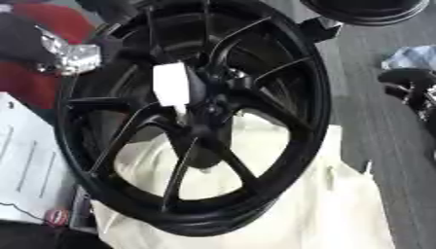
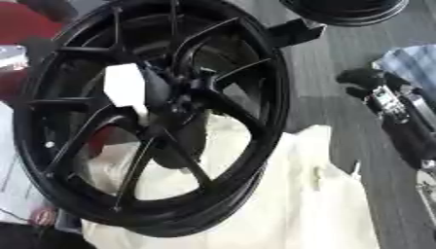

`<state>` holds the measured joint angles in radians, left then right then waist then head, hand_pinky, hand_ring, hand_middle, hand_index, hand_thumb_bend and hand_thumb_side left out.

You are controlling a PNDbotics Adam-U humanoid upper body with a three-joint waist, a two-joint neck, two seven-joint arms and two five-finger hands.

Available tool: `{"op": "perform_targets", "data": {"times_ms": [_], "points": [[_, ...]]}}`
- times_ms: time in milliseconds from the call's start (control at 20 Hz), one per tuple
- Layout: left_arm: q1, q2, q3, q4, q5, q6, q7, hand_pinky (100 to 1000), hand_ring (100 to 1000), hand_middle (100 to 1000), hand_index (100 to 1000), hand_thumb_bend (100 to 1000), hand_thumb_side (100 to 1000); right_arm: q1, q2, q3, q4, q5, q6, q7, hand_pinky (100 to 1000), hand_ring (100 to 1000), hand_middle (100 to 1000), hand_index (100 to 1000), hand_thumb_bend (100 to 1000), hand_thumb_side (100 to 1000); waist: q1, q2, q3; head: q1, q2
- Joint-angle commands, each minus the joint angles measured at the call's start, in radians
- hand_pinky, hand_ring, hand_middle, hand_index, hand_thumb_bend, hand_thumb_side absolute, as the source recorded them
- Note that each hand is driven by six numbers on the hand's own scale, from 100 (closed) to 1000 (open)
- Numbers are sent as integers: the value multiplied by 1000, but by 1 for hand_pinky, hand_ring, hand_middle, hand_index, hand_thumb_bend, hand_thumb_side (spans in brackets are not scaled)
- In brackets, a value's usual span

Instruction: Pull the pin out of the wheel hub.

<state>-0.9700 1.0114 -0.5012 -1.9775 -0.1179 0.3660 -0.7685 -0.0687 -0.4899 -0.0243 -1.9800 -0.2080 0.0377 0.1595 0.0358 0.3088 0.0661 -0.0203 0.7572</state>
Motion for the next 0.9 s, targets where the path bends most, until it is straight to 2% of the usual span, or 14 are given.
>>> {"op": "perform_targets", "data": {"times_ms": [50, 150, 300, 600, 900], "points": [[-48, -25, -24, 29, -51, 32, -60, 911, 852, 782, 902, 318, 590, -1, -30, -8, -20, 3, 9, -4, 954, 952, 760, 790, 100, 789, 1, -29, -2, -1, 11], [-75, -56, -45, 56, -66, 37, -85, 917, 857, 787, 905, 344, 620, -3, -31, -7, -20, 1, 12, -3, 954, 952, 760, 790, 100, 788, 2, -29, -3, -3, 11], [-109, -100, -67, 100, -72, 38, -119, 932, 869, 798, 912, 450, 700, -7, -30, -5, -20, -4, 14, -2, 954, 951, 759, 790, 100, 790, 2, -28, -6, 0, 13], [-148, -161, -107, 183, -108, 15, -138, 947, 866, 808, 916, 503, 775, -13, -24, -3, -20, -7, 20, 0, 954, 951, 759, 789, 100, 792, 2, -21, -11, 11, 13], [-152, -185, -141, 239, -150, -9, -138, 936, 860, 792, 894, 550, 755, -19, -20, -1, -20, -4, 25, -3, 953, 951, 758, 789, 100, 793, 5, -13, -19, 25, 13]]}}
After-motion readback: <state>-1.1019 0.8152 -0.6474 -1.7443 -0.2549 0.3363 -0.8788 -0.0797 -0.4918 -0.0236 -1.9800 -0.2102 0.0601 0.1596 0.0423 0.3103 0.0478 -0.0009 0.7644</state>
